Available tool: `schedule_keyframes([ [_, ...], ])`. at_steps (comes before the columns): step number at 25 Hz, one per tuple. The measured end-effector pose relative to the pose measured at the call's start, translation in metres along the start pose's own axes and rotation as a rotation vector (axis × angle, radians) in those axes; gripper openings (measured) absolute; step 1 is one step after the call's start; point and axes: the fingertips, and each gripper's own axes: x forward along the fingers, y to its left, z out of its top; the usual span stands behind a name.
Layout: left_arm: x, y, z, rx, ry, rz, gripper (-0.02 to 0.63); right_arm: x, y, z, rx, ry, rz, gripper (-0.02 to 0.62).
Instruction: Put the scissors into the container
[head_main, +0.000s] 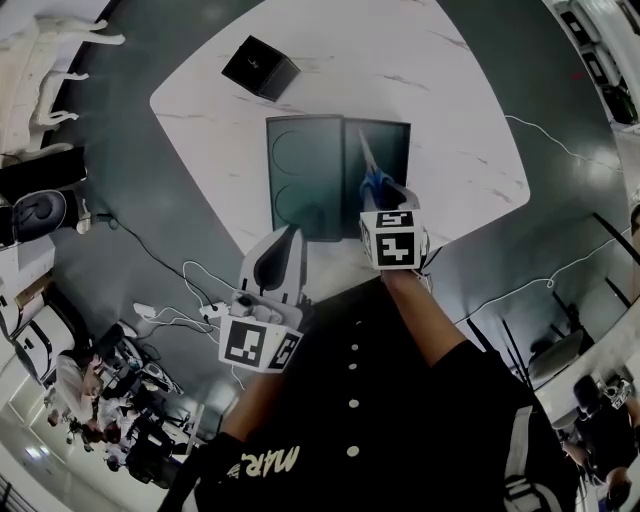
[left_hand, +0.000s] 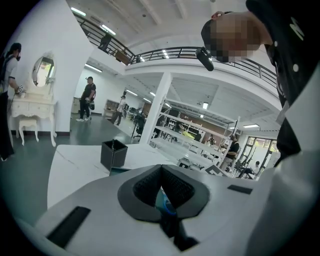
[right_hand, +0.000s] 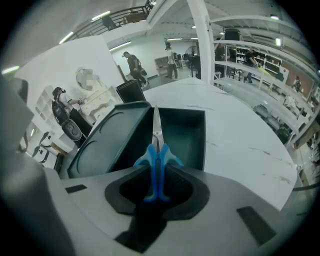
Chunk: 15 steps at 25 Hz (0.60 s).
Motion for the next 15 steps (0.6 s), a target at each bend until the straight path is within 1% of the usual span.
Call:
schedule_keyframes([
  [2,0.001,0.000,0.001,-0.003,-0.001,0.003,0.026,0.001,0.003,-0.003,-0.018,0.024,-0.007,0.101],
  [7,0.003,-0.006,0.004,-0.009,-0.015,-0.005,0.026,0.007,0.003,-0.006,-0.012,0.084,-0.035,0.101],
  [10,0.003,-0.010,0.003,-0.011,-0.019,-0.014,0.026,0.011,0.004,-0.007,-0.045,0.107,-0.046,0.101],
  [15,0.005,-0.014,0.007,-0.009,-0.028,-0.023,0.026,0.012,0.004,-0.006,-0.098,0.116,-0.075,0.101],
])
